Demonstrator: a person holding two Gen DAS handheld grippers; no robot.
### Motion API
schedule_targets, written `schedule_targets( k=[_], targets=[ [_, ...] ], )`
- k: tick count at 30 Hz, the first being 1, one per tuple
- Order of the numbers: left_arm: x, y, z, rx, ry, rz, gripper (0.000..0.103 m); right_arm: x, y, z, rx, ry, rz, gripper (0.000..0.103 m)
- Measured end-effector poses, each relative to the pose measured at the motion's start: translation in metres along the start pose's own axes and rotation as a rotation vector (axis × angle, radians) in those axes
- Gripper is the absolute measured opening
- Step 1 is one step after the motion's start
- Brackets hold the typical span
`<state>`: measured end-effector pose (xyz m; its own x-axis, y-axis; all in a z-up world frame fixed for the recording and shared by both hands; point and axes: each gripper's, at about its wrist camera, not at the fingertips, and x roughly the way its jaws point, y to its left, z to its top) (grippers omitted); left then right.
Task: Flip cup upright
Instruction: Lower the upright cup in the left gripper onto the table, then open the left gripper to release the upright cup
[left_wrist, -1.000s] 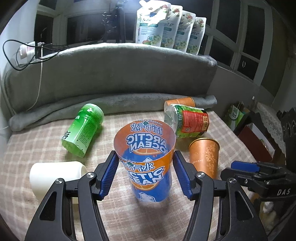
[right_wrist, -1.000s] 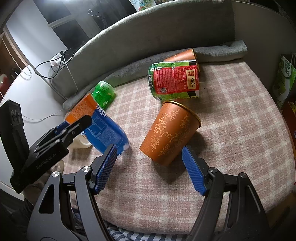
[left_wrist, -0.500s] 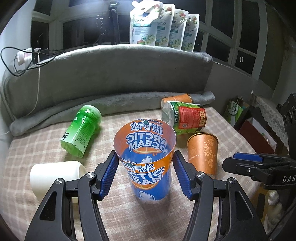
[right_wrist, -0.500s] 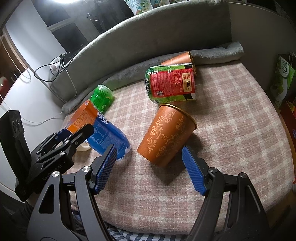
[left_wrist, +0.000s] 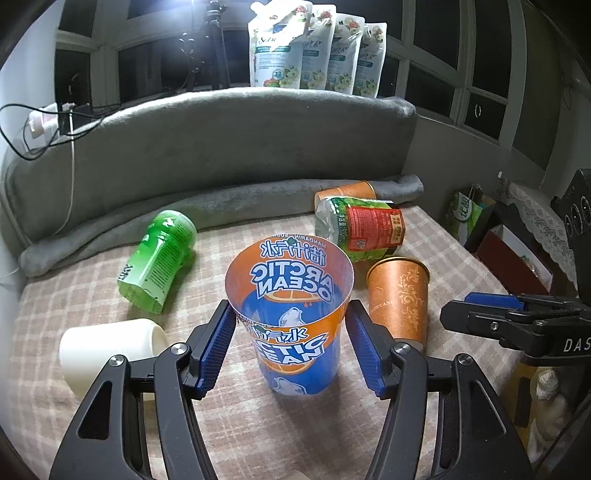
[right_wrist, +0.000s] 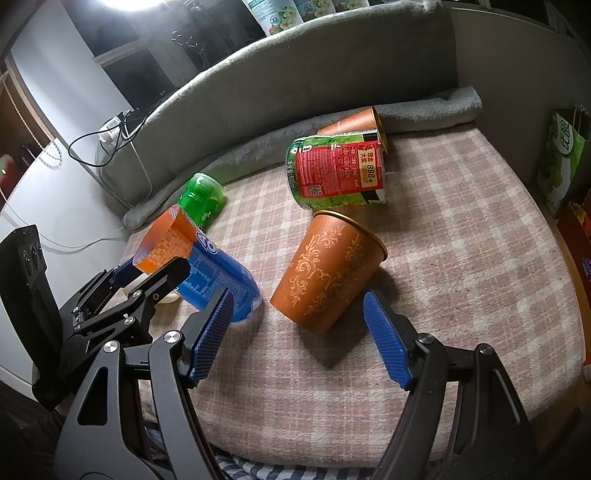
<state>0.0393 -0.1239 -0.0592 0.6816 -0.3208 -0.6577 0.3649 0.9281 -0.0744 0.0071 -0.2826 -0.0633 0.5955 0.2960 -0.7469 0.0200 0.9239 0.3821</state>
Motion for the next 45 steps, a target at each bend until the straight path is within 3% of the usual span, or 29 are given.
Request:
schedule_targets(
  k=[28,34,45],
  targets=[
    [-0.012,0.016,-0.008,-0.079,0.037,-0.057,0.066,-0.01,0.019,0.002,-0.153,-0.125,-0.151,0.076],
    [-0.025,0.021,-0.008,-0.086,0.009,-0.045,0.067,-0.012,0.026,0.003,-0.186,-0.152,-0.171,0.076],
    [-0.051,0.034,-0.006,-0.092,-0.077,0.02,0.078,-0.02,0.032,0.001,-0.207,-0.205,-0.182,0.089]
  ],
)
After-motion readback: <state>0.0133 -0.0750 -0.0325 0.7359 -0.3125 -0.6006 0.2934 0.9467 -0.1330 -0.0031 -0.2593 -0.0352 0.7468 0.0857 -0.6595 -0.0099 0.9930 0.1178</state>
